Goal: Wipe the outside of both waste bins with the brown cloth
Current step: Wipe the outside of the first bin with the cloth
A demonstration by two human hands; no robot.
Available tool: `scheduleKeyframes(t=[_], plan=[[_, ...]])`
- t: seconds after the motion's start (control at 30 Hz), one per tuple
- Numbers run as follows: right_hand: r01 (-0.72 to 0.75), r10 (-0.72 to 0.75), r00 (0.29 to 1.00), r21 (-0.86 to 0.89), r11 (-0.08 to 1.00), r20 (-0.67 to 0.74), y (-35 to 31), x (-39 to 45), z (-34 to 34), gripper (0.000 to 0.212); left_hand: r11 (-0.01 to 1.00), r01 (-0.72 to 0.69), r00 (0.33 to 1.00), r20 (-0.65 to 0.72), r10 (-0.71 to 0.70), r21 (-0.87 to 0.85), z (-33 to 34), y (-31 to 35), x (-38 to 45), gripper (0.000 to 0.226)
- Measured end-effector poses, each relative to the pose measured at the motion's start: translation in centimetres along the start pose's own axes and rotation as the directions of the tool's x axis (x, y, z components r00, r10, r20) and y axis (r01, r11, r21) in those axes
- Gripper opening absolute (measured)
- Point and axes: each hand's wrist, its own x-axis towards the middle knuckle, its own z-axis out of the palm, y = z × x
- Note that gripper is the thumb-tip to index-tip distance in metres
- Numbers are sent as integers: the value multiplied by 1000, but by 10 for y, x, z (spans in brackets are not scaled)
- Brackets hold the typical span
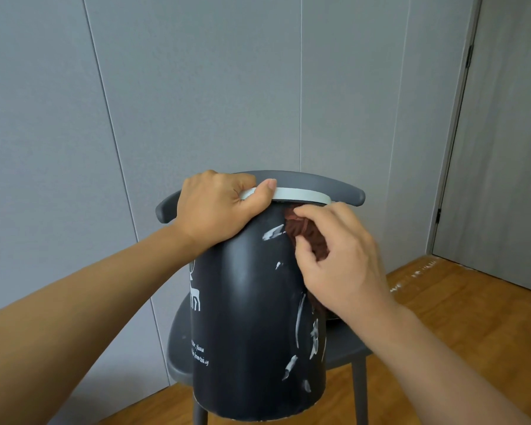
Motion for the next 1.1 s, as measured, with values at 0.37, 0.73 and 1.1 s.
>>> scheduleKeyframes(t=[0.37,0.73,1.1], plan=[[25,-25,999,-8,1000,26,3,-2,0,38,1000,13,1000,6,-13,-26,0,-6,1,64],[74,-69,995,-70,995,69,-2,-3,-3,31,1000,5,1000,-1,-5,-23,-3,-6,-1,65],[91,-88,994,-44,995,61,1,1,-2,33,1000,1,1000,-5,-1,-30,-4,-7,-2,69]])
